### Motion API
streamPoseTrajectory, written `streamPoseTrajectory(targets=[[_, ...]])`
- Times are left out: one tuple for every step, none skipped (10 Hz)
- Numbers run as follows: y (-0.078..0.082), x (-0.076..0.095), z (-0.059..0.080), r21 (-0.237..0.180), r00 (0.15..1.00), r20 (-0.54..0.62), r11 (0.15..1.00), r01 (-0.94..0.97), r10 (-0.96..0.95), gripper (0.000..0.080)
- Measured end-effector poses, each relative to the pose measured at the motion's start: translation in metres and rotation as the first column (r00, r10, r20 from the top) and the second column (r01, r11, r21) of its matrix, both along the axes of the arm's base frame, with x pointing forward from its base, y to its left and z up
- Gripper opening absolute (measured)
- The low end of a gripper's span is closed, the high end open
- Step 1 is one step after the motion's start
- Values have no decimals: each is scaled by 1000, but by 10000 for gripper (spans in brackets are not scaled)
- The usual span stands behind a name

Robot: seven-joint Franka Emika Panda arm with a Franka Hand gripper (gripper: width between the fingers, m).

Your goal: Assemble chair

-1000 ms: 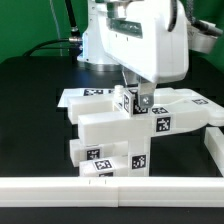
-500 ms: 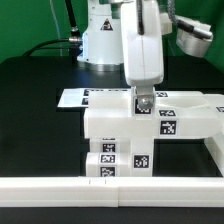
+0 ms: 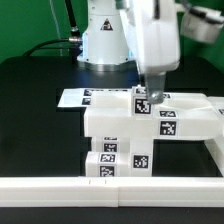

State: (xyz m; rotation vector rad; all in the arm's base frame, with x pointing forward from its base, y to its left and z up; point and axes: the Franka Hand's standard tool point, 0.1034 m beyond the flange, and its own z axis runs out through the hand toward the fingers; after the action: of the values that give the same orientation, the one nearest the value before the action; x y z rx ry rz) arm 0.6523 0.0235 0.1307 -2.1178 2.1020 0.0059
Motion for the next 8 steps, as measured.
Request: streamPoseTrajectory(targets=[[10, -8, 8, 1, 998, 6, 999, -55, 55, 648], [19, -15, 15, 1, 994, 18, 994, -112, 112, 648], [25, -22, 23, 0, 986, 27, 986, -165, 165, 649], [24, -22, 21, 2, 987, 24, 987, -162, 161, 649], [25, -22, 20, 2, 986, 23, 987, -163, 163, 649], [25, -22, 20, 2, 986, 23, 987, -163, 163, 649], [25, -22, 19, 2, 986, 22, 987, -163, 163, 649], [25, -22, 19, 2, 986, 22, 987, -163, 163, 649]])
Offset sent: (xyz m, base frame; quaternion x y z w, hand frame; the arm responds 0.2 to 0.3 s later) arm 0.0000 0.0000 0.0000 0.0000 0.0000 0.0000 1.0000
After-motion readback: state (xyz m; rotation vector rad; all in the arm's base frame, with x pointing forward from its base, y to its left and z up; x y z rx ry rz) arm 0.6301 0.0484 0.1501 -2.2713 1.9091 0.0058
